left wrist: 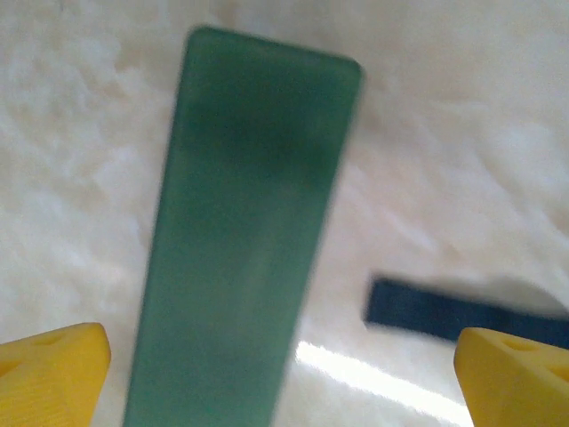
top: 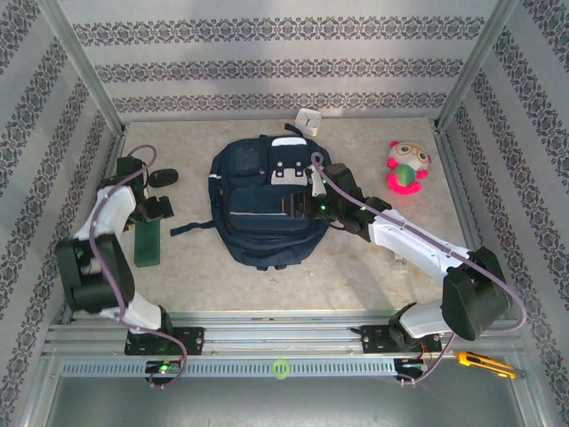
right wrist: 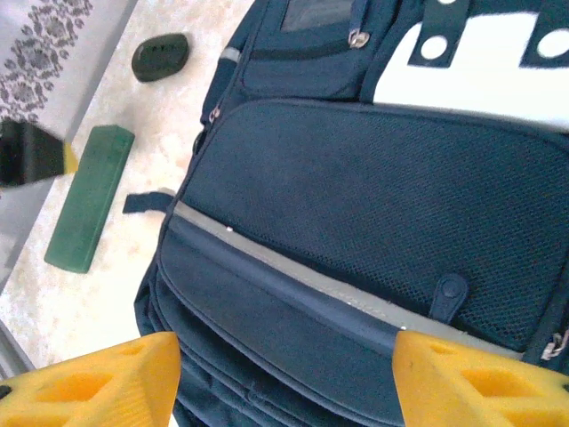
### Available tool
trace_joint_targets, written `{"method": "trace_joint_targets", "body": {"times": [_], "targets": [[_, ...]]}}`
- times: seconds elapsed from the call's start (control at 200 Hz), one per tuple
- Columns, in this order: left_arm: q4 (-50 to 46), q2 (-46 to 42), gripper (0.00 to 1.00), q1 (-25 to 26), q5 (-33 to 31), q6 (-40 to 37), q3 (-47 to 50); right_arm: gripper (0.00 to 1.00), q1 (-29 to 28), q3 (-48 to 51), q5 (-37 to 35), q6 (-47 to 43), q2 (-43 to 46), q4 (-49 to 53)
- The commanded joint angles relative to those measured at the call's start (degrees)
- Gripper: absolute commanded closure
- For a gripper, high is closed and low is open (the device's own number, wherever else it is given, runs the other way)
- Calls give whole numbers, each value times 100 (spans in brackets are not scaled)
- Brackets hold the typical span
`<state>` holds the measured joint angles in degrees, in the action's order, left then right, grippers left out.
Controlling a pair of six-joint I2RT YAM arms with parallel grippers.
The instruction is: Pack books, pencil case, and school supplies into a backpack
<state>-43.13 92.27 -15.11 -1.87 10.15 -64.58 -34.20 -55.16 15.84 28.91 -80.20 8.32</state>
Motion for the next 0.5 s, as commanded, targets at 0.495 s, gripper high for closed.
{"method": "trace_joint_targets", "body": {"times": [0.495], "targets": [[303,1673,3,-380,-109,-531,-626,35,-70,304,201,-219,169,-323]]}}
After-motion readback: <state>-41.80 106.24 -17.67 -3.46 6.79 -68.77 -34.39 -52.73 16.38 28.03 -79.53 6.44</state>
